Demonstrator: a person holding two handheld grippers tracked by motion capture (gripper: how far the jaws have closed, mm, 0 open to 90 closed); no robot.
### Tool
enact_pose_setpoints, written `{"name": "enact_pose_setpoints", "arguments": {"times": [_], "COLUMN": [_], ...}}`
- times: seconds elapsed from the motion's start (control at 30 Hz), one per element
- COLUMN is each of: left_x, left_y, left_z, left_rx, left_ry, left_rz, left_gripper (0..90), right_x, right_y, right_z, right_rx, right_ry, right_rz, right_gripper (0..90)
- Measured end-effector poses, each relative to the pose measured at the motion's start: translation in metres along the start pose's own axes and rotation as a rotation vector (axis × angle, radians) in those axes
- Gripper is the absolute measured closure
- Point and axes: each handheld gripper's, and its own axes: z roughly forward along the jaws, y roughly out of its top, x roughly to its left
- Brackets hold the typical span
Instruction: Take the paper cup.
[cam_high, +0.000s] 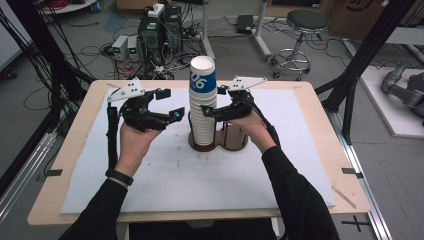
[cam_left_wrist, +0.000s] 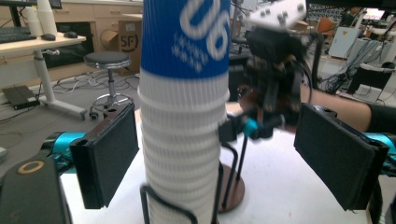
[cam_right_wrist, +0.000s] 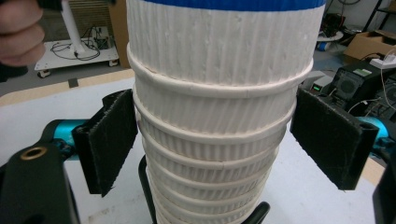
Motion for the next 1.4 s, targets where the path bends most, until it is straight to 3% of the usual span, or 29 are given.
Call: {"name": "enact_pose_setpoints", "arguments": {"times": [0.17, 0.2, 0.33, 0.57, 0.8, 0.93, 1.13, 1.4], "left_x": [0.005, 0.007, 0.009, 0.017, 0.019, 0.019, 0.017, 0.013], "left_y": [0.02, 0.03, 0.041, 0.062, 0.069, 0.071, 0.074, 0.087], "left_z": [0.013, 0.019, 0.027, 0.054, 0.069, 0.073, 0.074, 0.068], "left_rx": [-0.009, -0.006, -0.013, -0.029, -0.004, 0.004, 0.021, 0.0], "left_ry": [0.005, 0.014, 0.012, -0.018, -0.026, -0.027, -0.02, -0.011], "left_rz": [0.007, 0.018, 0.016, -0.041, -0.036, -0.032, -0.02, 0.011], "left_gripper": [13.6, 13.6, 13.6, 13.9, 19.5, 28.9, 29.5, 29.9], "right_x": [0.0, 0.0, 0.001, 0.001, 0.001, 0.001, 0.001, 0.002], "right_y": [0.0, 0.0, 0.001, 0.001, 0.001, 0.0, 0.0, 0.0], "right_z": [0.0, 0.0, -0.001, -0.001, -0.001, -0.001, -0.002, -0.002], "right_rx": [-0.001, -0.001, 0.002, 0.001, 0.001, 0.0, -0.002, 0.001], "right_ry": [-0.004, -0.004, -0.006, -0.005, -0.008, -0.01, -0.011, -0.012], "right_rz": [-0.003, -0.004, -0.003, -0.005, -0.012, -0.012, -0.008, -0.011], "right_gripper": [15.6, 15.6, 15.5, 15.6, 15.6, 15.6, 15.7, 15.8]}}
